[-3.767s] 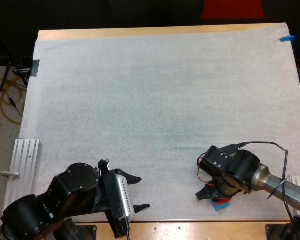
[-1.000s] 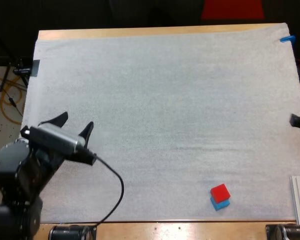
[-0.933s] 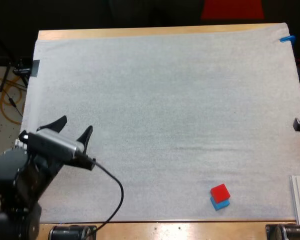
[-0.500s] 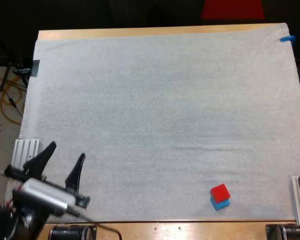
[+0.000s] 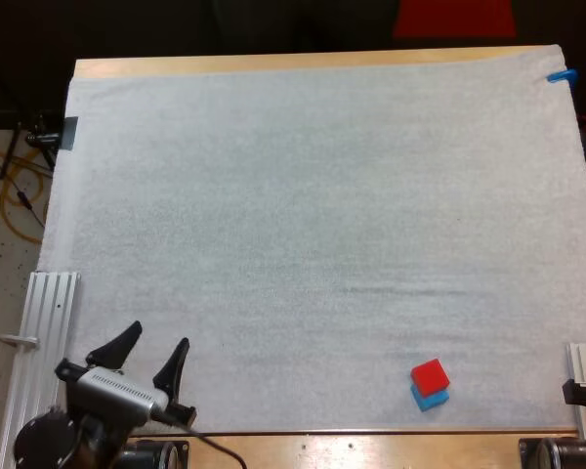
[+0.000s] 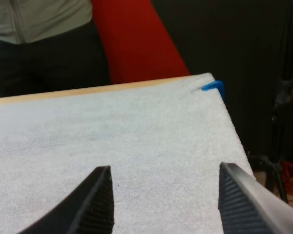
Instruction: Stack red cube on blue cube
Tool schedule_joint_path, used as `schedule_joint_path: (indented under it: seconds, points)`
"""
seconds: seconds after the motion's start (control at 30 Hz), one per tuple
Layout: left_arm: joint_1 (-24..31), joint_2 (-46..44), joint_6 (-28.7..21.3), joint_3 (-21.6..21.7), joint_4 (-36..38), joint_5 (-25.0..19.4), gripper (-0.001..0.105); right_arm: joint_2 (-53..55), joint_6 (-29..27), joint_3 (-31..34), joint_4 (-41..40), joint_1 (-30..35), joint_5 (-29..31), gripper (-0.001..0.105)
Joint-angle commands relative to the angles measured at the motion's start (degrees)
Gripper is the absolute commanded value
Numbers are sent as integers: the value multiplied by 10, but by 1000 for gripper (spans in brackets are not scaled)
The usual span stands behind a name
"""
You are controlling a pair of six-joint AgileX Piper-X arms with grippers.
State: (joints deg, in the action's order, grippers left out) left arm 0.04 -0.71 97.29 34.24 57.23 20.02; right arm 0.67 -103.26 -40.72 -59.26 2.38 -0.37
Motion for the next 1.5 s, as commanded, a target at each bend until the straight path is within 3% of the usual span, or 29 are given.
schedule_joint_path:
  seconds: [0.0, 0.37, 0.53, 0.87, 1.47]
  points:
    - [0, -82, 7, -15, 16, 2, 59, 19, 2, 1, 5, 1, -4, 49]
    - [0, -78, 6, -60, -75, -35, 59, 19, -7, 20, 24, 1, -4, 49]
    - [0, -78, 2, -87, -83, -52, 59, 19, -6, 49, 35, 1, -4, 49]
    - [0, -77, 2, -70, -30, -52, 59, 19, -1, 104, -2, 1, -4, 49]
    - [0, -77, 2, -71, -34, -52, 59, 19, 6, 104, 0, 1, -4, 49]
